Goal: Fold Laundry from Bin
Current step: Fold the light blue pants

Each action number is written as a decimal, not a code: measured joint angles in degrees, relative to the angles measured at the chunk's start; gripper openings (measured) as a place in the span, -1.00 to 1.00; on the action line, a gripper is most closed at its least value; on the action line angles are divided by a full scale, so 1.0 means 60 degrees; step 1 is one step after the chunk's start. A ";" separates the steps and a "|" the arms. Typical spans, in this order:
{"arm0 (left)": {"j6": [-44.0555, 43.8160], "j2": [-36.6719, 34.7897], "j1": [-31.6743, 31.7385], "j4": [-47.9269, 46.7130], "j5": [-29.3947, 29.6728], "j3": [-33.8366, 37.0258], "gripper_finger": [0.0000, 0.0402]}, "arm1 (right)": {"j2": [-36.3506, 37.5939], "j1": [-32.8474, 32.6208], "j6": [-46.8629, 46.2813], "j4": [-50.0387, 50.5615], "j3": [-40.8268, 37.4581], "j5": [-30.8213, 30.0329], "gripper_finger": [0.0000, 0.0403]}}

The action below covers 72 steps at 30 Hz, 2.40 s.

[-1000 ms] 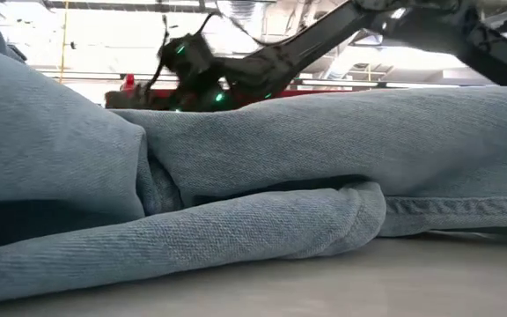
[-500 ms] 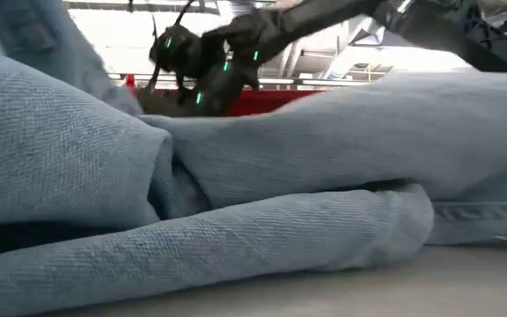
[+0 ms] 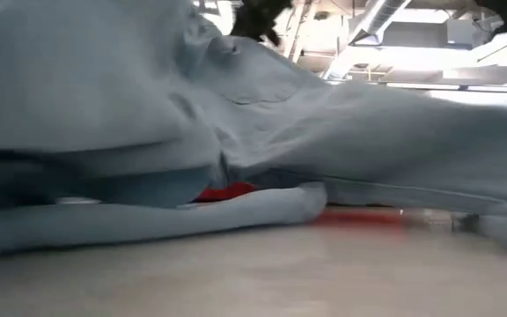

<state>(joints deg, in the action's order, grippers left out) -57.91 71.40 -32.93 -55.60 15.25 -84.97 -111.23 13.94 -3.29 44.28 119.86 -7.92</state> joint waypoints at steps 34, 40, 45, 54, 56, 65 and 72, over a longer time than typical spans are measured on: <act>-0.0576 0.2355 -0.0012 -0.4569 -0.2590 -0.0004 -1.00 | 0.5076 -0.0771 -0.3041 -0.5025 -0.9335 0.2760 -0.78; 0.0237 0.4108 -0.0615 -0.3390 -0.3323 -0.0004 -0.84 | 0.5195 -0.2145 -0.3044 -0.5439 -1.0527 0.2858 -0.78; 0.0262 0.4680 -0.1049 -0.3169 -0.4532 0.0000 -0.44 | 0.5431 -0.2805 -0.3209 -0.5107 -1.0686 0.2319 -0.78; -0.2237 0.2523 -0.1755 -0.2427 -0.2761 -0.0004 0.15 | 0.5462 -0.3251 -0.3269 -0.4942 -1.0695 0.2063 -0.78; -0.2927 0.2107 -0.1750 -0.2032 -0.0695 -0.0004 0.19 | 0.5462 -0.3269 -0.3227 -0.4951 -1.0693 0.1964 -0.78; -0.1549 0.3305 0.0057 -0.0533 0.2721 -0.0011 0.19 | 0.5462 -0.3265 -0.3107 -0.5315 -1.0693 0.1759 -0.78; 0.1468 0.4224 0.0904 -0.0081 0.1988 0.0004 0.18 | 0.5462 -0.3284 -0.3125 -0.5419 -1.0693 0.1801 -0.78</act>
<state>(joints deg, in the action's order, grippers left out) -49.10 96.75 -27.50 -56.08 27.17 -84.95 -78.46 -5.76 -22.04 11.76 55.70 2.89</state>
